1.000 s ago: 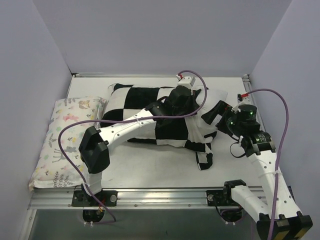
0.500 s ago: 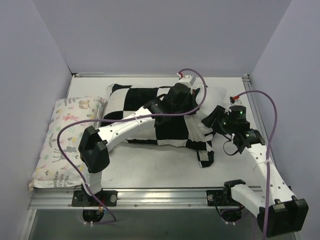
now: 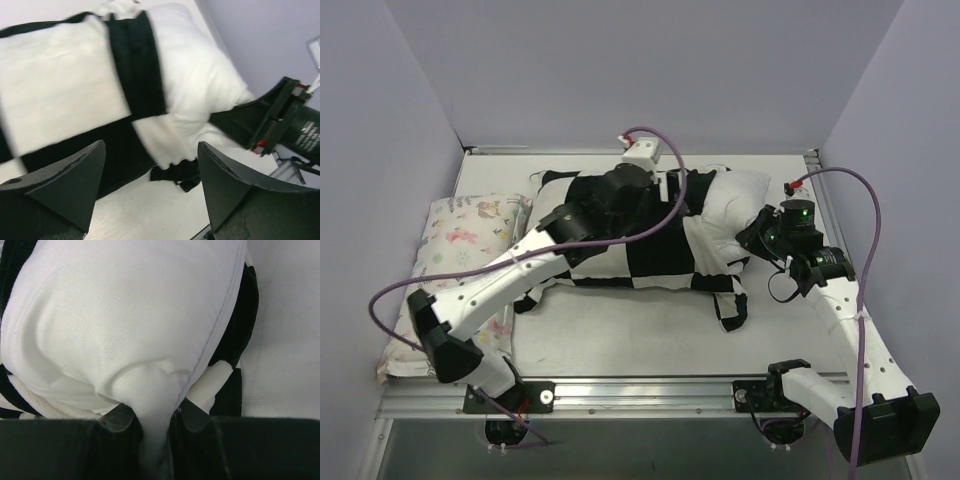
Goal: Remove the pillowcase from the pillow
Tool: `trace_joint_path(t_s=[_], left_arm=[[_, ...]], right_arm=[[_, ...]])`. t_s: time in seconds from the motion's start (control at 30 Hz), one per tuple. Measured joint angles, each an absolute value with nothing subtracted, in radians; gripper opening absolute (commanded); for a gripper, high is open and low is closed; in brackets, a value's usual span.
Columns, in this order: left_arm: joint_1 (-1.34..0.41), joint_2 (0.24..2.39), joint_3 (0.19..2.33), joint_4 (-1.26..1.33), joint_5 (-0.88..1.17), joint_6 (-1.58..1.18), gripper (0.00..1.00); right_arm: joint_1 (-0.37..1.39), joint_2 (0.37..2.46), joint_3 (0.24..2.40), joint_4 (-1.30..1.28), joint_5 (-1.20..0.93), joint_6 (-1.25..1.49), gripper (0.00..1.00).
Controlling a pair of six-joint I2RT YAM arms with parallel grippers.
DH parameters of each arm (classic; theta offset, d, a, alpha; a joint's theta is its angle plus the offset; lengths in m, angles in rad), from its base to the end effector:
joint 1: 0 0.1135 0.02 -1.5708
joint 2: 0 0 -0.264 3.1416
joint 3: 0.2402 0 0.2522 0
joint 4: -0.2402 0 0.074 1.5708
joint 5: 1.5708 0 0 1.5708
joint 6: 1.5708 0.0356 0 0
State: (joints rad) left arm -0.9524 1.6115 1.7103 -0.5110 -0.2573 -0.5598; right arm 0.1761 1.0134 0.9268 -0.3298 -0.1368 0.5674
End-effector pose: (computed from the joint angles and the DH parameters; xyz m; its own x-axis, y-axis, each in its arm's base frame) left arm 0.2207 -0.2945 0.4177 -0.5435 -0.1220 -0.8305 0.4299 0.8094 -0.4002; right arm 0.2251 0.0450 0.3319 -0.4951 0.4527 -0.7416 -0.0359 0.8422 0.5380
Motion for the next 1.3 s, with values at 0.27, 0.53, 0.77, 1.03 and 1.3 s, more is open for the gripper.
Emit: trace_joint_path(t_s=[0.27,0.53,0.77,1.03,1.3], left_arm=[[-0.762,1.335,1.358,-0.598,-0.423,-0.582,0.85],[-0.663,1.433,1.26,-0.606,-0.356,-0.57,0.67],[-0.612,1.465,1.263,-0.593,-0.319,-0.556,0.0],[-0.509,1.462,1.312,-0.611,-0.297,-0.553,0.0],[-0.298,1.437,1.325,-0.613,-0.287,-0.553,0.0]], right_arm=[[0.178,1.016,0.989,-0.402,-0.134,0.546,0.0],[0.179,1.051,1.038,-0.437,-0.134,0.537,0.0],[0.179,1.06,1.053,-0.447,-0.134,0.525,0.0],[0.171,1.078,1.111,-0.477,-0.153,0.524,0.0],[0.025,1.11,1.221,-0.536,-0.303,0.577,0.0]])
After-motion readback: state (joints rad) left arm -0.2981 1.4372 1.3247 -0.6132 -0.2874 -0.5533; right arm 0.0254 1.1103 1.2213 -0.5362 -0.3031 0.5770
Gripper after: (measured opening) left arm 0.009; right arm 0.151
